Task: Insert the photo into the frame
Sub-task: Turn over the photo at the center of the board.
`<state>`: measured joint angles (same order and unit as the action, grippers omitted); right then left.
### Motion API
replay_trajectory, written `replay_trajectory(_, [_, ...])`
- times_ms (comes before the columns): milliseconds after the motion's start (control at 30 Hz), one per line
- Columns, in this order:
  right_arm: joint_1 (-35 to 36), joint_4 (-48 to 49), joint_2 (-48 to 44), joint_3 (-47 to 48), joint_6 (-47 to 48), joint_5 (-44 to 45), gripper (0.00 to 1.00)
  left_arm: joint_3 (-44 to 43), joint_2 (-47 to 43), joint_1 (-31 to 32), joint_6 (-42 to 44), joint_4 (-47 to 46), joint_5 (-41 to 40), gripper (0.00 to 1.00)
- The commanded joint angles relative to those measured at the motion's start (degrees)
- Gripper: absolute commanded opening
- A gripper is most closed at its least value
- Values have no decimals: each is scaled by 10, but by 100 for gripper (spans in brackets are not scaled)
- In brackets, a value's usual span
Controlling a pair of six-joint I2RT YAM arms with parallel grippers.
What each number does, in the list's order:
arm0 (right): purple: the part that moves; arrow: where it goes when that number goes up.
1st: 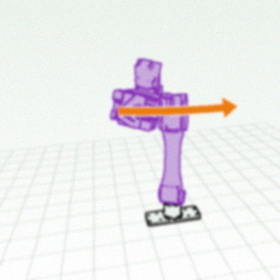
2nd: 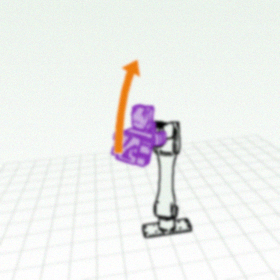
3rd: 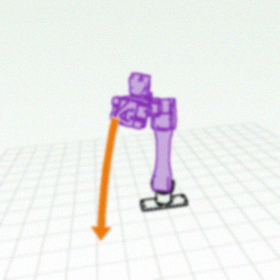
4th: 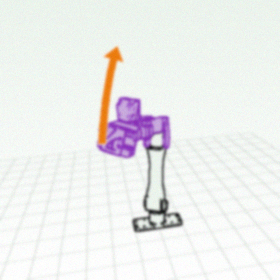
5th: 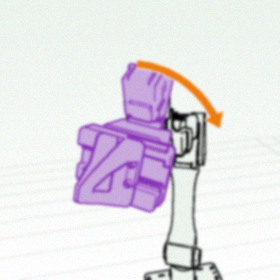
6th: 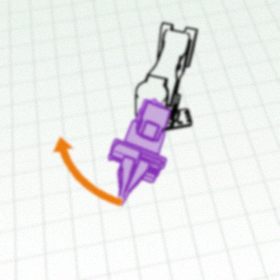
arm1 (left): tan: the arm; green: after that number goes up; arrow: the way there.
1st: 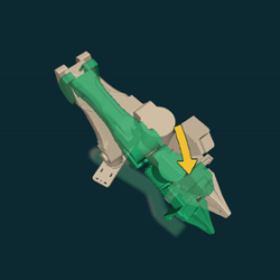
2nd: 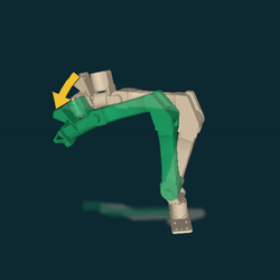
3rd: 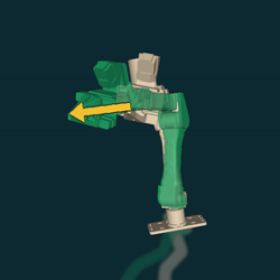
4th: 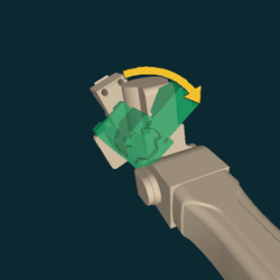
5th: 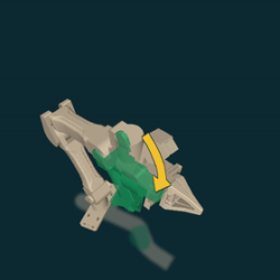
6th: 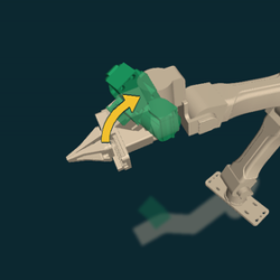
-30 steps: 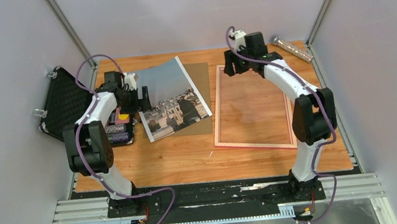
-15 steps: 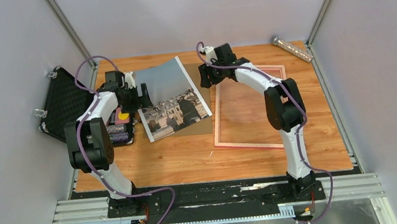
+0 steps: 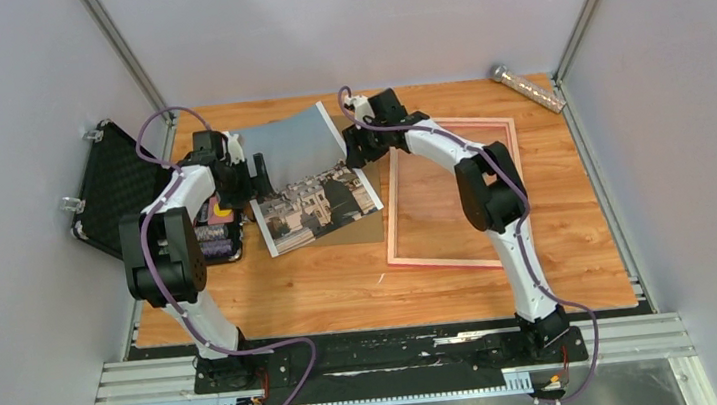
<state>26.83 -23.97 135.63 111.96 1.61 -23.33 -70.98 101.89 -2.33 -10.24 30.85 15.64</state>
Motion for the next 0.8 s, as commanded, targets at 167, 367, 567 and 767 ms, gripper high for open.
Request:
replay_trajectory(167, [2,11,23,39,-29,-9,54,0,3,0,-12,-9,-1,99])
replay_trajectory(367, [2,12,33,44,-32,-11,54,2,12,0,-14,-15,2,99])
replay_trajectory(567, [3,10,42,51,-37,-22,54,1,22,0,-19,-24,9,99])
replay_trajectory(767, [2,6,53,53,-45,-37,54,0,32,0,-25,-38,21,99])
